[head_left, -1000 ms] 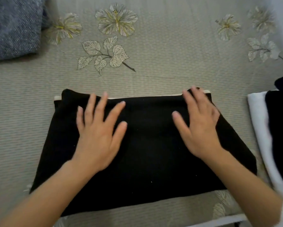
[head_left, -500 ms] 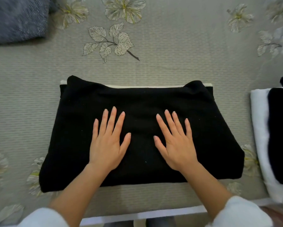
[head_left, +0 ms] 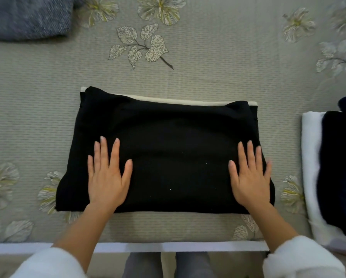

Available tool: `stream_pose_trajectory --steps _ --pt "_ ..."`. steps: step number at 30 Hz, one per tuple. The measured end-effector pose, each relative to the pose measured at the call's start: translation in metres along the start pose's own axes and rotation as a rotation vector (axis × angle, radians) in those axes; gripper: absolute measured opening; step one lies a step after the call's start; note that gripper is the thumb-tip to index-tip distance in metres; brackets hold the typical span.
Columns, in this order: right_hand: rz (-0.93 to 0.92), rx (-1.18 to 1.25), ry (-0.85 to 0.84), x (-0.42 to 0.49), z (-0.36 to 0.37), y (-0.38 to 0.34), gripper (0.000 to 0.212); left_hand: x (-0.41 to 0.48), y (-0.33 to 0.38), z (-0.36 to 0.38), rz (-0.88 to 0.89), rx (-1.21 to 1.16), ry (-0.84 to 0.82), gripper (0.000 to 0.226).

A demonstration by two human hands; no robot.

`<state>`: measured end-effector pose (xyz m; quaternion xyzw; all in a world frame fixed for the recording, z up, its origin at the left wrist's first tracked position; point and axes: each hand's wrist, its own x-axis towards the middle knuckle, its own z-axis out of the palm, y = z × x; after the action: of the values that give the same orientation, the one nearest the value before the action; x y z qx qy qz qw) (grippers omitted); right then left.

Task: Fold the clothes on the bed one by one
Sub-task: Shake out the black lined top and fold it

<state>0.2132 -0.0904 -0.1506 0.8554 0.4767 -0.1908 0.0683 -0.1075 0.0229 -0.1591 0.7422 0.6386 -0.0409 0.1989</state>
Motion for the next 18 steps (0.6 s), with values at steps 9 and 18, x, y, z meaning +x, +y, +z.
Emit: stream_pose_trajectory --steps 9,18 --pt "0.054 0.327 0.076 0.004 -0.017 0.010 0.058 0.001 -0.002 -0.024 -0.123 0.054 0.064 0.071" --pt "0.566 0.838 -0.188 0.007 -0.072 0.008 0.038 0.010 -0.017 -0.085 -0.661 -0.449 -0.113 0.048"
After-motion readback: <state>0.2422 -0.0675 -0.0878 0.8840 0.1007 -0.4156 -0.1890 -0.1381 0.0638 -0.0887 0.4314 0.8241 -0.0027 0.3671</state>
